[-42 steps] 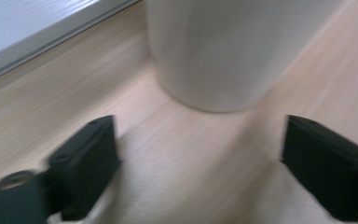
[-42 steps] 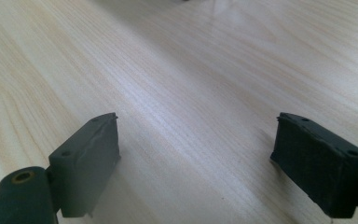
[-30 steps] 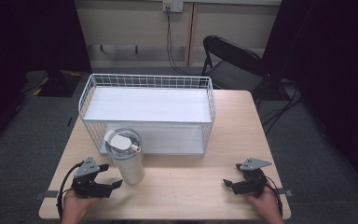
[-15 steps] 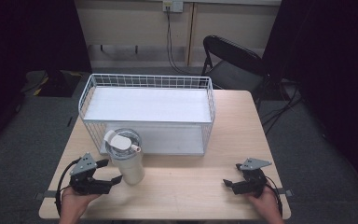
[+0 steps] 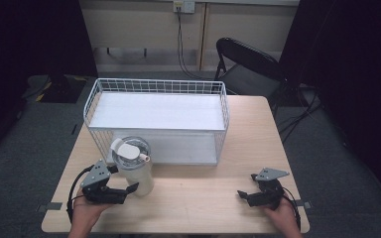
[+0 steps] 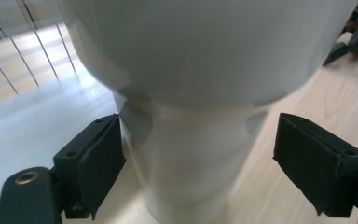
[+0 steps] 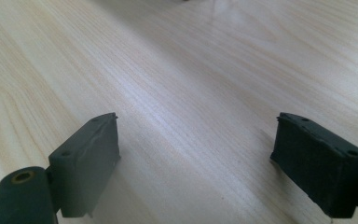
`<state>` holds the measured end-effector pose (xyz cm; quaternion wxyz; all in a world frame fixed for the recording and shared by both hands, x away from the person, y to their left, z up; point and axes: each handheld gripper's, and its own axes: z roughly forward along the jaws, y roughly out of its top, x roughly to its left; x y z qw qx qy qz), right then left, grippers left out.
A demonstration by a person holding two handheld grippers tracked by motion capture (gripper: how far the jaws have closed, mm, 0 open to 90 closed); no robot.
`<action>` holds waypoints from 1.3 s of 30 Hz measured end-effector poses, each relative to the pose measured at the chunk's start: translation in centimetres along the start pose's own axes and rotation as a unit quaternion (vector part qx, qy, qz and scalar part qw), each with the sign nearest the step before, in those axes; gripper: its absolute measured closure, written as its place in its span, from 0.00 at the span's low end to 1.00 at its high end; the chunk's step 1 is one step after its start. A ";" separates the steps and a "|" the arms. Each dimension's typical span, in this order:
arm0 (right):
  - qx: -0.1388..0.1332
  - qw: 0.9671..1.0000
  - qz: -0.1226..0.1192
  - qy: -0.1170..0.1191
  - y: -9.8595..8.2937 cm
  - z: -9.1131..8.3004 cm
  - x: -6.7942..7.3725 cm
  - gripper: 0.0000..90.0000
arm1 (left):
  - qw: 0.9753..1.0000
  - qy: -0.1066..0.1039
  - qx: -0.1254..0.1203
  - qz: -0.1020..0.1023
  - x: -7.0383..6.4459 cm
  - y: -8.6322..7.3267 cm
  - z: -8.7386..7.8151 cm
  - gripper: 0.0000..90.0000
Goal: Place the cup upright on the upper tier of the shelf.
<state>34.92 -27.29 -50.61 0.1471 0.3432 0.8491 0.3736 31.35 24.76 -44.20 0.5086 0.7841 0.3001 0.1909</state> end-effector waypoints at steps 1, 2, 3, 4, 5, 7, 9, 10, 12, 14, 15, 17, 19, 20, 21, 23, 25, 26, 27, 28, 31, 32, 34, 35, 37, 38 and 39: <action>0.000 1.000 0.000 0.000 0.0 0.0 0.0 0.15 | 1.000 -0.002 -0.019 -0.006 0.1 -0.2 0.2 0.17; 0.000 1.000 0.000 0.000 0.0 0.0 0.0 0.15 | 1.000 -0.003 -0.023 -0.008 0.2 -0.2 0.3 0.17; 0.000 1.000 0.000 0.000 0.0 0.0 0.0 0.15 | 1.000 -0.005 -0.029 -0.011 0.3 -0.2 0.4 0.17; 0.000 1.000 0.000 0.000 0.0 0.0 0.0 0.15 | 1.000 -0.005 -0.029 -0.011 0.3 -0.2 0.4 0.15; 0.000 1.000 0.000 0.000 0.0 0.0 0.0 0.15 | 0.999 -0.006 -0.033 -0.015 0.3 -0.2 0.6 0.15; 0.000 1.000 0.000 0.000 0.0 0.0 0.0 0.15 | 0.999 -0.003 -0.041 -0.014 0.2 -0.2 0.9 0.13; 0.000 1.000 0.000 0.000 0.0 0.0 0.0 0.15 | 0.999 -0.005 -0.051 -0.019 0.2 0.0 1.3 0.10; 0.000 1.000 0.000 0.000 0.0 0.0 0.0 0.15 | 0.998 -0.007 -0.052 -0.024 0.2 -0.1 1.4 0.10; 0.000 1.000 0.000 0.000 0.0 0.0 0.0 0.15 | 0.998 -0.014 -0.050 -0.023 0.3 -0.1 1.6 0.07; 0.000 1.000 0.000 0.000 0.0 0.0 0.0 0.15 | 0.999 -0.013 -0.043 -0.023 0.1 -0.1 2.1 0.02; 0.000 1.000 0.000 0.000 0.0 0.0 0.0 0.15 | 0.999 0.000 -0.033 -0.010 -0.1 -0.2 2.7 0.00; 0.000 1.000 0.000 0.000 0.0 0.0 0.0 0.15 | 0.999 0.000 -0.039 -0.018 -0.2 -0.2 2.9 0.00; 0.000 1.000 0.000 0.000 0.0 0.0 0.0 0.15 | 0.998 0.007 -0.058 -0.018 -0.2 -0.2 3.2 0.03; 0.000 1.000 0.000 0.000 0.0 0.0 0.0 0.15 | 0.998 0.010 -0.067 -0.014 -0.1 -0.3 3.1 0.06; 0.000 1.000 -0.001 -0.001 0.0 0.0 0.0 0.15 | 0.996 0.007 -0.085 -0.025 0.0 -0.5 3.1 0.09; 0.000 1.000 -0.001 0.000 0.0 0.0 0.0 0.15 | 0.996 0.009 -0.091 -0.020 0.0 -0.6 3.2 0.10; 0.000 1.000 -0.001 -0.001 0.0 0.0 0.0 0.15 | 0.996 0.013 -0.090 -0.014 0.0 -0.4 3.3 0.10; 0.000 1.000 0.000 0.000 0.0 0.0 0.0 0.15 | 0.996 0.014 -0.090 -0.012 -0.1 -0.4 3.3 0.10; 0.000 1.000 0.000 0.000 0.0 0.0 0.0 0.15 | 0.996 0.016 -0.089 -0.007 -0.2 -0.4 3.3 0.11; 0.000 1.000 0.000 0.000 0.0 0.0 0.0 0.15 | 0.996 0.016 -0.089 -0.007 -0.2 -0.4 3.3 0.11; 0.000 1.000 0.000 -0.001 0.0 0.0 0.0 0.15 | 0.996 0.020 -0.089 -0.008 -0.4 -0.3 3.3 0.11; 0.000 1.000 -0.001 -0.001 0.0 0.0 0.0 0.15 | 0.996 0.019 -0.089 -0.008 -0.4 -0.3 3.3 0.11; 0.000 1.000 -0.001 -0.001 0.0 0.0 0.0 0.15 | 0.996 0.014 -0.093 -0.012 -0.5 -0.3 3.2 0.11; 0.000 1.000 -0.001 -0.001 0.0 0.0 0.0 0.15 | 0.995 0.013 -0.095 -0.007 -0.5 -0.2 3.2 0.11; 0.000 1.000 -0.001 -0.001 0.0 0.0 0.0 0.15 | 0.995 0.012 -0.102 -0.006 -0.6 -0.1 3.0 0.11; 0.000 1.000 -0.001 -0.001 0.0 0.0 0.0 0.15 | 0.994 0.011 -0.108 -0.017 -0.7 -0.1 2.9 0.11; 0.000 1.000 -0.001 -0.001 0.0 0.0 0.0 0.15 | 0.993 0.006 -0.114 -0.017 -0.7 0.0 2.8 0.11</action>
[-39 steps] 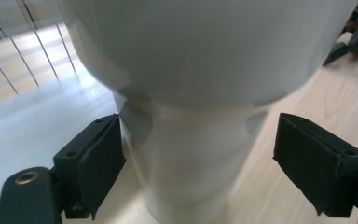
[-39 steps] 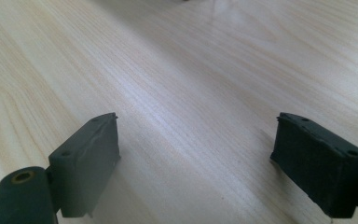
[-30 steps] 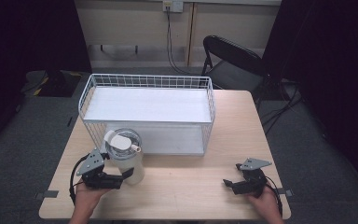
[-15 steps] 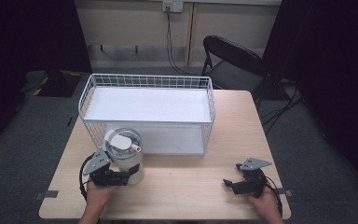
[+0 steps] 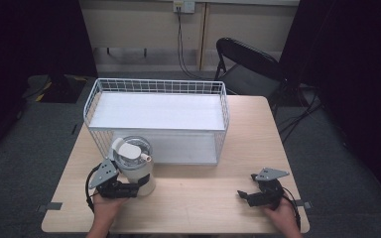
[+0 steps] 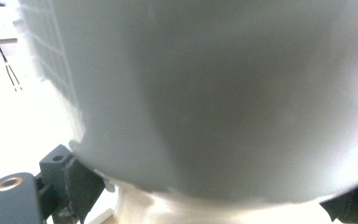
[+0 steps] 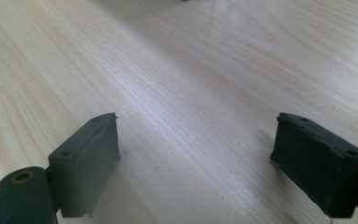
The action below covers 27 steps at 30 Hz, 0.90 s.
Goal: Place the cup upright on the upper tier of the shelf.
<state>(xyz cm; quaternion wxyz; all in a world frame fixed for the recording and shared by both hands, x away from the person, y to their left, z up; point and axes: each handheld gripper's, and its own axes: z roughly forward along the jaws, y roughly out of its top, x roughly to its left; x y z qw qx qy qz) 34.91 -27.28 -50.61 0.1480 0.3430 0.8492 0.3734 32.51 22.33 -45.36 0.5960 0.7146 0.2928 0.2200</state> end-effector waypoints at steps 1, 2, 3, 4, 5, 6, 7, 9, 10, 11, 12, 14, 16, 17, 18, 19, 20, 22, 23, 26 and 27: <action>0.000 1.000 0.000 0.000 0.0 0.0 0.0 0.15 | 1.000 0.001 0.000 0.008 0.0 0.2 -0.2 0.11; 0.000 1.000 0.000 0.000 0.0 0.0 0.0 0.15 | 1.000 0.000 -0.001 0.004 -0.1 0.3 -0.3 0.11; 0.000 1.000 0.000 0.000 0.0 0.0 0.0 0.15 | 1.000 0.000 -0.001 0.004 -0.1 0.3 -0.3 0.11; 0.000 1.000 0.000 0.000 0.0 0.0 0.0 0.15 | 1.000 0.000 -0.002 0.006 -0.1 0.7 -0.5 0.11; 0.000 1.000 0.000 0.000 0.0 0.0 0.0 0.15 | 1.000 0.000 -0.002 0.006 -0.1 0.7 -0.5 0.11; 0.000 1.000 0.000 0.000 0.0 0.0 0.0 0.15 | 1.000 -0.002 -0.006 0.001 -0.2 0.9 -0.6 0.11; 0.000 1.000 0.000 0.000 0.0 0.0 0.0 0.15 | 1.000 -0.003 -0.005 0.004 -0.2 1.1 -0.7 0.11; 0.000 1.000 0.000 0.000 0.0 0.0 0.0 0.15 | 1.000 -0.001 -0.010 -0.003 -0.3 1.6 -0.9 0.11; 0.000 1.000 0.000 0.000 0.0 0.0 0.0 0.15 | 1.000 -0.003 -0.009 0.003 -0.3 1.9 -1.0 0.11; 0.000 1.000 0.000 0.000 0.0 0.0 0.0 0.15 | 1.000 -0.001 -0.008 0.000 -0.4 2.1 -1.1 0.11; 0.000 1.000 0.000 0.000 0.0 0.0 0.0 0.15 | 1.000 0.000 -0.012 0.000 -0.4 2.4 -1.2 0.11; 0.000 1.000 0.000 0.000 0.0 0.0 0.0 0.15 | 1.000 -0.001 -0.013 0.004 -0.5 3.0 -1.4 0.11; 0.000 1.000 0.000 0.000 0.0 0.0 0.0 0.15 | 1.000 -0.002 -0.013 0.004 -0.5 3.5 -1.5 0.11; 0.000 1.000 0.000 0.000 0.0 0.0 0.0 0.15 | 1.000 -0.002 -0.013 0.004 -0.5 3.5 -1.5 0.11; 0.000 1.000 0.000 0.000 0.0 0.0 0.0 0.15 | 1.000 -0.002 -0.012 0.004 -0.6 3.7 -1.6 0.11; 0.000 1.000 0.000 0.000 0.0 0.0 0.0 0.15 | 1.000 -0.003 -0.012 0.005 -0.6 3.8 -1.6 0.11; 0.000 1.000 0.000 0.000 0.0 0.0 0.0 0.15 | 1.000 -0.005 -0.010 0.003 -0.6 4.0 -1.6 0.11; 0.000 1.000 0.000 0.000 0.0 0.0 0.0 0.15 | 1.000 -0.003 -0.007 0.005 -0.7 4.2 -1.6 0.11; 0.000 1.000 0.000 0.000 0.0 0.0 0.0 0.15 | 1.000 -0.003 -0.006 0.003 -0.7 4.3 -1.5 0.11; 0.000 1.000 0.000 0.000 0.0 0.0 0.0 0.15 | 1.000 -0.003 -0.005 -0.004 -0.7 4.6 -1.5 0.11; 0.000 1.000 0.000 0.000 0.0 0.0 0.0 0.15 | 1.000 -0.003 -0.003 -0.005 -0.7 4.7 -1.5 0.11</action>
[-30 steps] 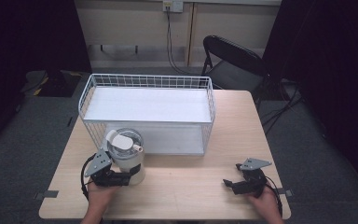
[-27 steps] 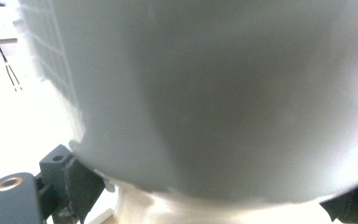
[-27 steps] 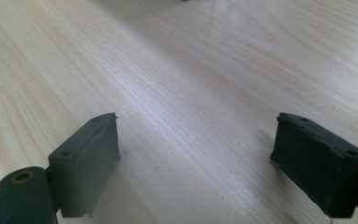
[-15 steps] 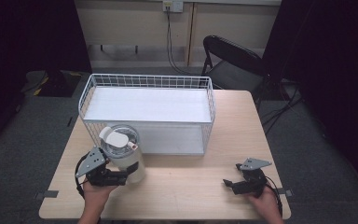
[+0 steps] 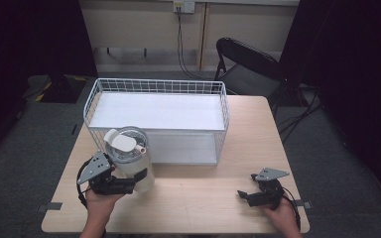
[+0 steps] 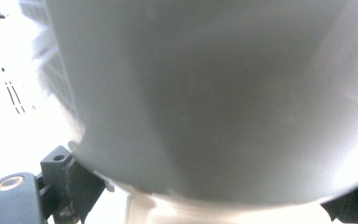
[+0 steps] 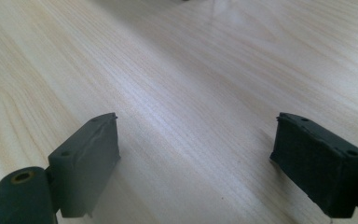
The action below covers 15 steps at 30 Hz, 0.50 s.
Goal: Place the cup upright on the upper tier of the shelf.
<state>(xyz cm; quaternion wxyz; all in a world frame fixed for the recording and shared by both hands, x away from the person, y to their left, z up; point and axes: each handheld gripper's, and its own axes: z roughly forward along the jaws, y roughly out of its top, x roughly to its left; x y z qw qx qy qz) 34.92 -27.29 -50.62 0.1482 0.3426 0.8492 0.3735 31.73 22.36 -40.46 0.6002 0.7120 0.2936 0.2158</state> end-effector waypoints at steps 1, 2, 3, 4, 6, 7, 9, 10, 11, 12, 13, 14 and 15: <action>0.000 1.000 0.000 0.000 0.0 0.0 0.0 0.15 | 1.000 0.002 -0.002 -0.004 -0.1 0.1 0.0 0.11; 0.000 1.000 0.000 0.000 0.0 0.0 0.0 0.15 | 1.000 0.002 0.001 0.001 0.0 0.3 0.0 0.11; 0.000 1.000 0.000 0.000 0.0 0.0 0.0 0.15 | 1.000 0.001 0.003 -0.004 0.1 0.7 -0.1 0.11; 0.000 1.000 0.000 0.000 0.0 0.0 0.0 0.15 | 1.000 0.000 0.004 -0.004 0.1 0.9 -0.1 0.11; 0.000 1.000 0.000 0.000 0.0 0.0 0.0 0.15 | 1.000 0.001 0.003 -0.003 0.1 1.2 -0.1 0.11; 0.000 1.000 0.000 0.000 0.0 0.0 0.0 0.15 | 1.000 0.002 0.006 -0.005 0.2 1.5 -0.2 0.11; 0.000 1.000 0.000 0.000 0.0 0.0 0.0 0.15 | 1.000 0.004 0.006 -0.005 0.2 1.8 -0.3 0.11; 0.000 1.000 0.000 0.000 0.0 0.0 0.0 0.15 | 1.000 0.004 0.002 -0.010 0.2 1.9 -0.3 0.11; 0.000 1.000 0.000 0.000 0.0 0.0 0.0 0.15 | 1.000 0.003 0.003 -0.009 0.3 2.4 -0.4 0.11; 0.000 1.000 0.000 0.000 0.0 0.0 0.0 0.15 | 1.000 0.003 0.003 -0.009 0.3 2.4 -0.4 0.11; 0.000 1.000 0.000 0.000 0.0 0.0 0.0 0.15 | 1.000 0.002 0.004 -0.008 0.4 2.7 -0.5 0.11; 0.000 1.000 0.000 0.000 0.0 0.0 0.0 0.15 | 1.000 0.001 0.005 -0.009 0.4 2.9 -0.5 0.11; 0.000 1.000 0.001 0.000 0.0 0.0 0.0 0.15 | 1.000 0.000 0.005 -0.008 0.4 3.2 -0.5 0.11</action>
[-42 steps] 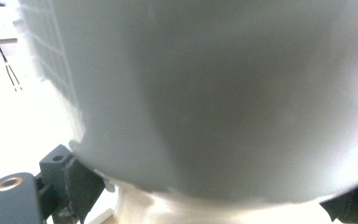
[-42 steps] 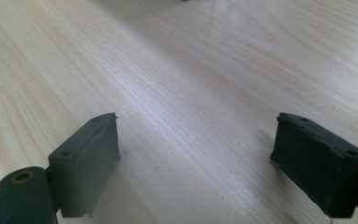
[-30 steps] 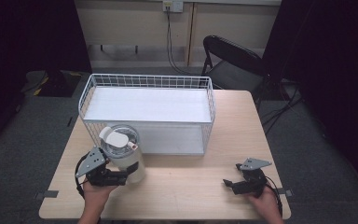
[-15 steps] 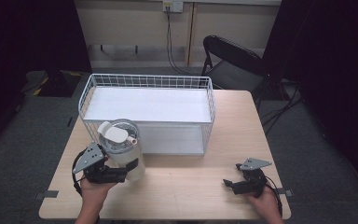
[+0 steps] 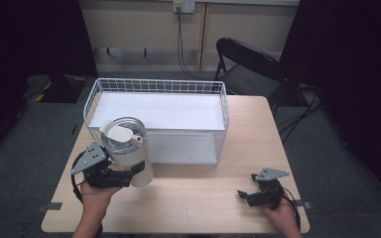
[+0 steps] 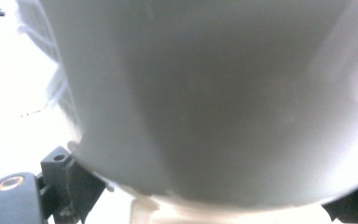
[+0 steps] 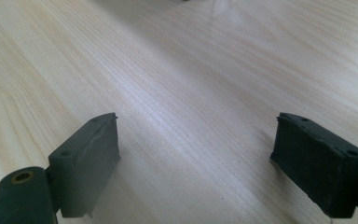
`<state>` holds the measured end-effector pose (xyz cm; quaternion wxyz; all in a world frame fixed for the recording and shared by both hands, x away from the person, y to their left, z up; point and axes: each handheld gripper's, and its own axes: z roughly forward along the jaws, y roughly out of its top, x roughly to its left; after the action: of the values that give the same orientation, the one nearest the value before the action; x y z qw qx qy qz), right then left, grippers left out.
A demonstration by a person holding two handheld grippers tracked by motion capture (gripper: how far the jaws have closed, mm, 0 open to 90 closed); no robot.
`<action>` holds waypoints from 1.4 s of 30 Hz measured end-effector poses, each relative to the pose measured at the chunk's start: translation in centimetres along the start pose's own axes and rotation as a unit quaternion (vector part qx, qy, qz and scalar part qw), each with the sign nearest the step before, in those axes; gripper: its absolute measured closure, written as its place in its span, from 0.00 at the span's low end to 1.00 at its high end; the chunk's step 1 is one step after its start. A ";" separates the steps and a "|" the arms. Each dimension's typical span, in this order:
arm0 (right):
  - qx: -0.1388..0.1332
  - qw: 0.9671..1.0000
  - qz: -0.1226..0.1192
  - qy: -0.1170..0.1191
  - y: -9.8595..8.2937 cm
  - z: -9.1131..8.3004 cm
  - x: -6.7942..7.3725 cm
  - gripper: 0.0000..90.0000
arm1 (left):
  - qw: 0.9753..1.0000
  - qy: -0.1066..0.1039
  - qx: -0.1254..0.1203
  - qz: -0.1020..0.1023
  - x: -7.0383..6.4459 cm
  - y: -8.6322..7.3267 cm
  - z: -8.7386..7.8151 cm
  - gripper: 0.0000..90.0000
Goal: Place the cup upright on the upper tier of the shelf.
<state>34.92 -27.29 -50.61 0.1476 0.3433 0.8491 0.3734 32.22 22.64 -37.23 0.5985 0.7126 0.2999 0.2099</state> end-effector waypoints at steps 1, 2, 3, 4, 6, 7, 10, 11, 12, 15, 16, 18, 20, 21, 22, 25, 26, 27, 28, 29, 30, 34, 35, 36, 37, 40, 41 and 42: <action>0.000 1.000 -0.001 0.000 0.0 0.0 0.0 0.15 | 1.000 0.000 0.000 0.000 0.0 0.2 0.0 0.11; 0.000 1.000 -0.001 0.000 0.0 0.0 0.0 0.15 | 1.000 -0.001 0.003 0.001 0.0 0.6 0.0 0.11; 0.000 1.000 -0.001 0.000 0.0 0.0 0.0 0.15 | 1.000 -0.001 0.003 0.001 0.0 0.6 0.0 0.11; 0.000 1.000 0.000 0.000 0.0 0.0 0.0 0.15 | 1.000 -0.003 0.003 0.000 0.1 0.7 0.0 0.11; 0.000 1.000 -0.001 0.000 0.0 0.0 0.0 0.15 | 1.000 -0.005 0.004 -0.007 0.2 1.0 0.1 0.11; 0.000 1.000 -0.001 0.000 0.0 0.0 0.0 0.15 | 1.000 -0.004 0.007 -0.008 0.2 1.1 0.1 0.11; 0.000 1.000 -0.001 0.000 0.0 0.0 0.0 0.15 | 1.000 -0.001 0.008 -0.010 0.4 1.5 0.2 0.11; 0.000 1.000 -0.001 0.000 0.0 0.0 0.0 0.15 | 1.000 -0.003 0.006 -0.014 0.4 1.6 0.2 0.11; 0.000 1.000 -0.001 0.000 0.0 0.0 0.0 0.15 | 1.000 -0.003 0.005 -0.016 0.4 1.8 0.1 0.11; 0.000 1.000 -0.001 0.000 0.0 0.0 0.0 0.15 | 1.000 -0.005 0.005 -0.018 0.5 2.3 0.1 0.11; 0.000 1.000 0.001 0.000 0.0 0.0 0.0 0.15 | 1.000 -0.005 0.003 -0.019 0.5 2.5 0.1 0.11; 0.000 1.000 -0.001 0.000 0.0 0.0 0.0 0.15 | 1.000 -0.003 0.006 -0.015 0.5 3.1 0.0 0.11; 0.000 1.000 0.000 0.000 0.0 0.0 0.0 0.15 | 1.000 -0.004 0.006 -0.017 0.6 3.2 0.0 0.11; 0.000 1.000 0.000 0.000 0.0 0.0 0.0 0.15 | 1.000 -0.005 0.006 -0.020 0.6 3.4 0.0 0.11; 0.000 1.000 0.000 0.000 0.0 0.0 0.0 0.15 | 1.000 -0.005 0.006 -0.021 0.6 3.7 0.1 0.11; 0.000 1.000 -0.001 0.000 0.0 0.0 0.0 0.15 | 1.000 -0.006 0.009 -0.019 0.6 4.0 0.1 0.11; 0.000 1.000 -0.001 0.000 0.0 0.0 0.0 0.15 | 1.000 -0.006 0.010 -0.020 0.6 4.2 0.1 0.11; 0.000 1.000 -0.001 0.000 0.0 0.0 0.0 0.15 | 1.000 -0.008 0.012 -0.019 0.7 4.4 0.1 0.11; 0.000 1.000 0.000 0.000 0.0 0.0 0.0 0.15 | 1.000 -0.007 0.013 -0.022 0.7 4.8 0.1 0.11; 0.000 1.000 0.000 0.000 0.0 0.0 0.0 0.15 | 1.000 -0.007 0.013 -0.022 0.7 4.8 0.1 0.11; 0.000 1.000 0.000 0.000 0.0 0.0 0.0 0.15 | 1.000 -0.010 0.015 -0.022 0.7 5.1 0.1 0.11; 0.000 1.000 0.000 0.000 0.0 0.0 0.0 0.15 | 1.000 -0.011 0.017 -0.021 0.7 5.6 0.2 0.11; 0.000 1.000 0.000 0.000 0.0 0.0 0.0 0.15 | 1.000 -0.011 0.017 -0.023 0.7 5.7 0.3 0.11; 0.000 1.000 -0.001 0.000 0.0 0.0 0.0 0.15 | 0.999 -0.013 0.019 -0.023 0.7 6.0 0.3 0.11; 0.000 1.000 -0.001 0.000 0.0 0.0 0.0 0.15 | 0.999 -0.013 0.019 -0.023 0.7 6.0 0.3 0.11; 0.000 1.000 0.000 0.000 0.0 0.0 0.0 0.15 | 0.999 -0.014 0.022 -0.025 0.8 6.6 0.5 0.11; 0.000 1.000 -0.001 0.000 0.0 0.0 0.0 0.15 | 0.999 -0.015 0.020 -0.023 0.8 6.7 0.5 0.11; 0.000 1.000 0.000 0.000 0.0 0.0 0.0 0.15 | 0.999 -0.016 0.021 -0.026 0.8 6.9 0.5 0.11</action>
<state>34.92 -27.29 -50.61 0.1473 0.3432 0.8492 0.3734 34.35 22.06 -30.66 0.5935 0.7204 0.3127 0.1763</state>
